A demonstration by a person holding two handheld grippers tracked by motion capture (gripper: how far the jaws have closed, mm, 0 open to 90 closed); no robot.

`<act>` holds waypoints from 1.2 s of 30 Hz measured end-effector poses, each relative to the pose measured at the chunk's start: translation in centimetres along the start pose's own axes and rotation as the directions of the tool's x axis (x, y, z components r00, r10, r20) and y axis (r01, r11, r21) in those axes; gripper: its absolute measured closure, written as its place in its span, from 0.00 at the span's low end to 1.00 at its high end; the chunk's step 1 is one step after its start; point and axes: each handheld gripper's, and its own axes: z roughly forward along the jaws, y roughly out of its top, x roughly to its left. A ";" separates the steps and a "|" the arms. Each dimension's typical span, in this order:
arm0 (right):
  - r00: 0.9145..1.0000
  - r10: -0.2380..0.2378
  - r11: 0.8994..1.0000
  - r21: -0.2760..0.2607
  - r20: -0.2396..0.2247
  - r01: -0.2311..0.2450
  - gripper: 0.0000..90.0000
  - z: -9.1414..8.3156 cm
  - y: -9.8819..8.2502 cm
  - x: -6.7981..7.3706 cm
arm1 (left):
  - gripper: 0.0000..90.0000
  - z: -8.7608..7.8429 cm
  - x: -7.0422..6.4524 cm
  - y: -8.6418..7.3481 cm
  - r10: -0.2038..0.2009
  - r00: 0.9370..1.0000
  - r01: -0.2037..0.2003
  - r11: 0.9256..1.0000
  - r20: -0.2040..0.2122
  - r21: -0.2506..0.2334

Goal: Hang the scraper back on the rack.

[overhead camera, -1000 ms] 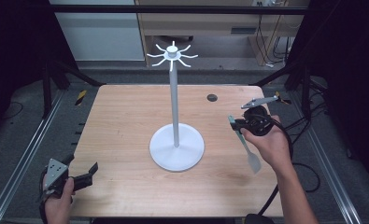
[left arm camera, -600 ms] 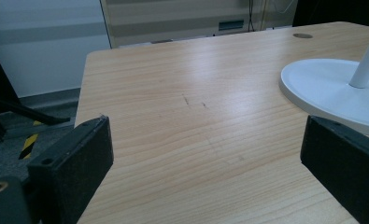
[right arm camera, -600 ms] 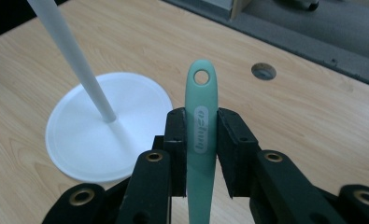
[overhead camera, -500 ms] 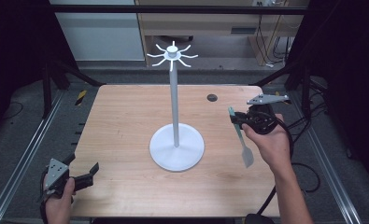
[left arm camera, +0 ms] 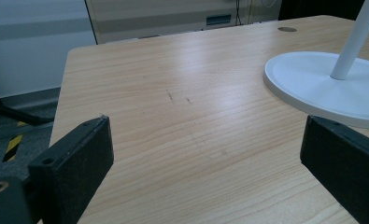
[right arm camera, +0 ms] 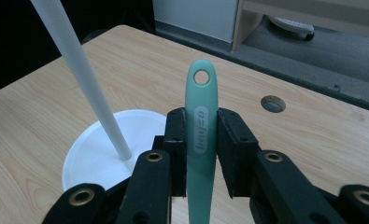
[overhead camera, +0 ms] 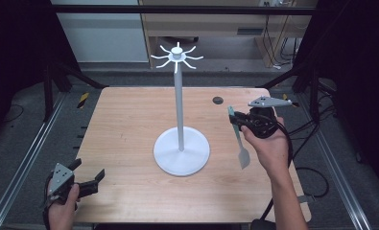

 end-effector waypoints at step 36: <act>1.000 -0.030 0.990 -0.137 0.006 0.030 0.83 -2.0 3.1 2.0 | 0.03 0.3 0.2 0.2 0.044 0.998 -0.043 0.999 -0.048 0.017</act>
